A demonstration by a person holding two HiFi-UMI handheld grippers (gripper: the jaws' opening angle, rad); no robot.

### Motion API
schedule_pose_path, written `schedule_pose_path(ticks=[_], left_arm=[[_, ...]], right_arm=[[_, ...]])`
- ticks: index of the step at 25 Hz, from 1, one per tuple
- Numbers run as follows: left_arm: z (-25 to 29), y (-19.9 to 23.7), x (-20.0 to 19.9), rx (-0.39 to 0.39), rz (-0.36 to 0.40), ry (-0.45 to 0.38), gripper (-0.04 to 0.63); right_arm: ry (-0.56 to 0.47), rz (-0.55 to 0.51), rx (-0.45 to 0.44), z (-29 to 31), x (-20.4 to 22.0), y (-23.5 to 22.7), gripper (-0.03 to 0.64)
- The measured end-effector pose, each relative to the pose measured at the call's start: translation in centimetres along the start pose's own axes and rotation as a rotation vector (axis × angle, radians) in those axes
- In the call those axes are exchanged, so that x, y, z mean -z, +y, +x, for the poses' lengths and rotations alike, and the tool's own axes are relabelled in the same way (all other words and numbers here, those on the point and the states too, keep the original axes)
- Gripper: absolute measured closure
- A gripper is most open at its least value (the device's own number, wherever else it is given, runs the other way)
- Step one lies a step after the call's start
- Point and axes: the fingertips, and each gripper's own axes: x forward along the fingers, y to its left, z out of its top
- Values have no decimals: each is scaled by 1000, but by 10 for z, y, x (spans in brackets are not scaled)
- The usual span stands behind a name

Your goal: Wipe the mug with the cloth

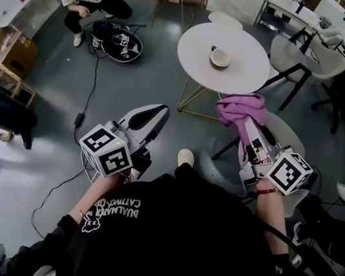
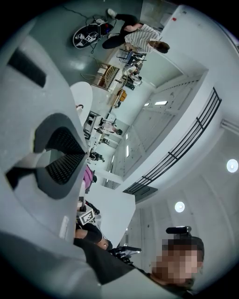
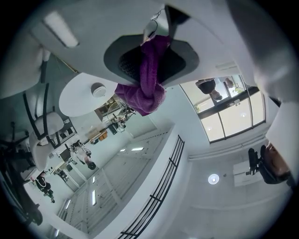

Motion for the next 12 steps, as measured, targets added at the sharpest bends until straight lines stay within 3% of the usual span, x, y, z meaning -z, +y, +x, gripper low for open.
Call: schedule_pose_path(ticks=[12], left_arm=[[101, 82, -26, -11, -23, 37, 598]], right_arm=[[0, 56, 55, 79, -62, -103, 543]])
